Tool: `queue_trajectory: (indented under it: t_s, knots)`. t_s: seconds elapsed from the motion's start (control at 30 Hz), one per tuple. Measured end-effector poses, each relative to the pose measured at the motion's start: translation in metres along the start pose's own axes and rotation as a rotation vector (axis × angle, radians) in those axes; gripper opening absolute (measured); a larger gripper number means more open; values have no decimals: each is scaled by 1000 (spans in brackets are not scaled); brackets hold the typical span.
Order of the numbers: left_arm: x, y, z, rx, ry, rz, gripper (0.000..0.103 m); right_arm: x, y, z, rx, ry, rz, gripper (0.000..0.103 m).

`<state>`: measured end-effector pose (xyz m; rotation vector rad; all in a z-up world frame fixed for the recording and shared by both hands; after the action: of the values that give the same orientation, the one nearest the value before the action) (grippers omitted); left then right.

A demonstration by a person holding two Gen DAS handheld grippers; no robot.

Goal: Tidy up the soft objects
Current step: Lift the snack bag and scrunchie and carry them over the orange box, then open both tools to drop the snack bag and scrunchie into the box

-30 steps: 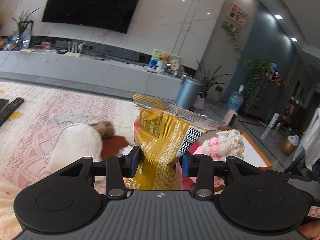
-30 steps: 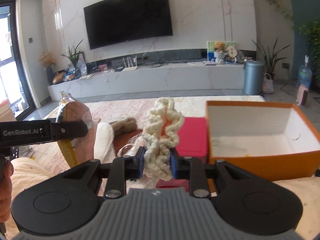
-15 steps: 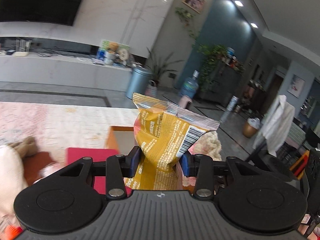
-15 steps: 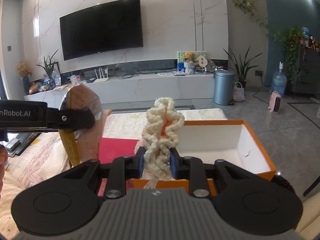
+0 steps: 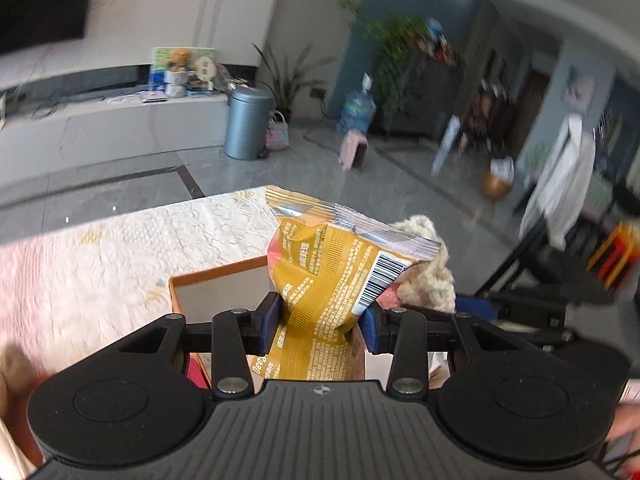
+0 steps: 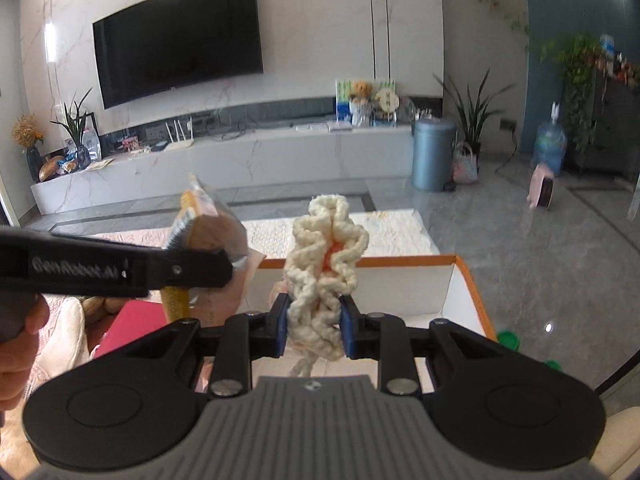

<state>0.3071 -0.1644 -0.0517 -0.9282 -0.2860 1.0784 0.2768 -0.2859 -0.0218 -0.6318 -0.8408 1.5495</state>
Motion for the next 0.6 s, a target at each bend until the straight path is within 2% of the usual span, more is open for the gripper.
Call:
queue_trajectory:
  t_s: [0.2, 0.37, 0.6]
  knots:
    - [5, 1, -37, 107, 7, -185, 47, -12, 4, -46, 103, -22, -51, 25]
    - [-7, 14, -68, 210, 16, -403, 47, -32, 14, -77, 175, -34, -136, 25]
    - [-15, 66, -122, 382, -94, -786, 47, -51, 29, -106, 263, -56, -218, 26]
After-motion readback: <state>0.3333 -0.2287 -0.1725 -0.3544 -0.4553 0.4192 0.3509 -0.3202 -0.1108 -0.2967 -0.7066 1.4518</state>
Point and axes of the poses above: each gripper's, at about its wrist camera, not at the fingertips, and z roughly against the way its jaws point, x to its left, y to its underside, the point moved 10 cm from there along -z, roughly the way its jaws point, and after that the axes turned 1 degree about x, right-handed, at the moved point
